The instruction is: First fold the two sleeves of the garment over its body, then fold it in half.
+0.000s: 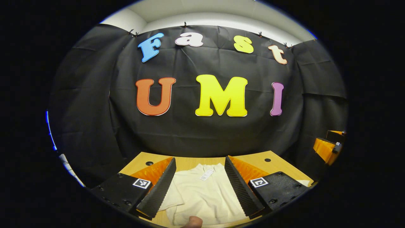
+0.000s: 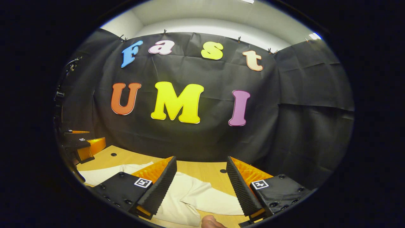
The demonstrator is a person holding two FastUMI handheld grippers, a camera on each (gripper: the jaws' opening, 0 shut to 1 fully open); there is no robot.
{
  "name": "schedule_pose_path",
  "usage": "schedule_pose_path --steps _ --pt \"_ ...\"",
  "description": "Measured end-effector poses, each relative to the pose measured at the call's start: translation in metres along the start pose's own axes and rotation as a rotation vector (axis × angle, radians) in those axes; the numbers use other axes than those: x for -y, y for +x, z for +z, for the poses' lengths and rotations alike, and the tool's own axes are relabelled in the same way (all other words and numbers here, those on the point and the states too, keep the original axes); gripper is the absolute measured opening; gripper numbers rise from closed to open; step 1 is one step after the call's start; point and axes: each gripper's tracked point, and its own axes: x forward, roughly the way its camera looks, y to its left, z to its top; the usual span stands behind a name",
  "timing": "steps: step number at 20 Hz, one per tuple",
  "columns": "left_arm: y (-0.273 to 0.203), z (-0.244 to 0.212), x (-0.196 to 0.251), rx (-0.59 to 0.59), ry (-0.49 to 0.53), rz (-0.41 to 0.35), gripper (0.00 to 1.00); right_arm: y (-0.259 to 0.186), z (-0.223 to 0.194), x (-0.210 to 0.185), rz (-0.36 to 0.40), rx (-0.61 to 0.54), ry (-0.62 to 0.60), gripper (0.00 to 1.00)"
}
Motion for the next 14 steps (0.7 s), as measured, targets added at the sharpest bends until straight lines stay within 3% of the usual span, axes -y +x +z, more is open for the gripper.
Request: schedule_pose_path --steps 9,14 --pt "0.011 -0.005 0.010 -0.002 0.043 0.021 0.98 0.013 -0.018 0.027 -0.020 -0.031 0.032 0.98" --pt "0.013 -0.017 0.019 -0.035 0.037 0.036 0.98 0.032 -0.050 0.074 -0.098 -0.095 0.077 0.98"
